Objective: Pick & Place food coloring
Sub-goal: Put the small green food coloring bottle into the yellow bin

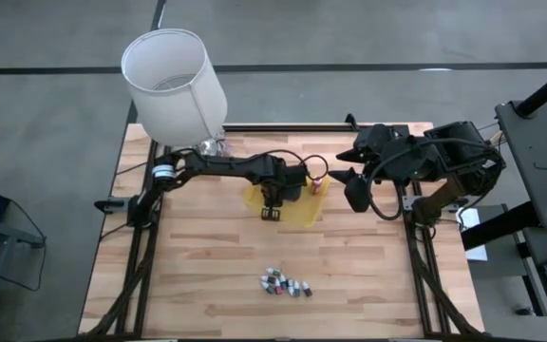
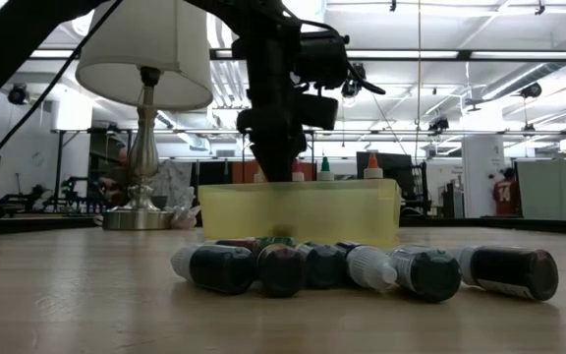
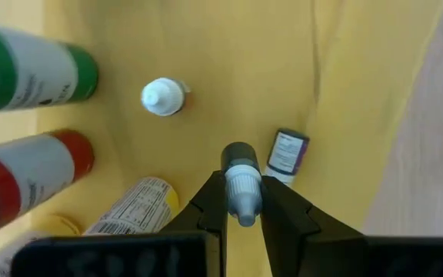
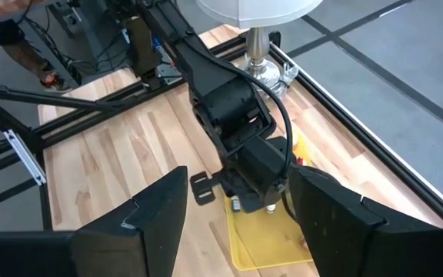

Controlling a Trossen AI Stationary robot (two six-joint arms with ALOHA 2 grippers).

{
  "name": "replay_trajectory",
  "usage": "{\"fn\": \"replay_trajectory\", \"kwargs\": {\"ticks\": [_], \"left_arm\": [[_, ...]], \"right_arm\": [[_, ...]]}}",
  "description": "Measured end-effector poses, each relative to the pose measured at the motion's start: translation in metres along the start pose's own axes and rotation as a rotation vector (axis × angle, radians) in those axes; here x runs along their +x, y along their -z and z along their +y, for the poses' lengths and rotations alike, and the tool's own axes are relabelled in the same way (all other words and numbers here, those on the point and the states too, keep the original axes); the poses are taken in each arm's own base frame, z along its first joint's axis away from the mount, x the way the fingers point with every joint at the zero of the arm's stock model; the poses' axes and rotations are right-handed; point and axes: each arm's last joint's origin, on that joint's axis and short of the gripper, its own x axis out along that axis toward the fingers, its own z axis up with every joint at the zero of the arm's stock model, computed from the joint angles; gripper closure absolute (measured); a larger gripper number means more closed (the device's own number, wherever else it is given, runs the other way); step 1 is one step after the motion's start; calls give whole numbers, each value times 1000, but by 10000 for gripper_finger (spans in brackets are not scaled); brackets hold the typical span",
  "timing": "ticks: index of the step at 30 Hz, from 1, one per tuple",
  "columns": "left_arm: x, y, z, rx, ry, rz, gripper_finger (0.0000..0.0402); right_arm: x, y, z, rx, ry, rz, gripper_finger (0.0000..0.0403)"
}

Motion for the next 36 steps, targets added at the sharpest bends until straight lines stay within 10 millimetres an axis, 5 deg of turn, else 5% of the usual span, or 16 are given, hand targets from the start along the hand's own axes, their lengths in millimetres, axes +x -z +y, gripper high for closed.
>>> {"fn": "replay_trajectory", "kwargs": {"ticks": [14, 36], "left_arm": [[3, 2, -3, 292, 46, 2, 371], [6, 13, 3, 266, 41, 91, 371]], "right_arm": [[0, 0, 0, -4, 0, 0, 183], [0, 0, 0, -9, 1, 1, 183]]}}
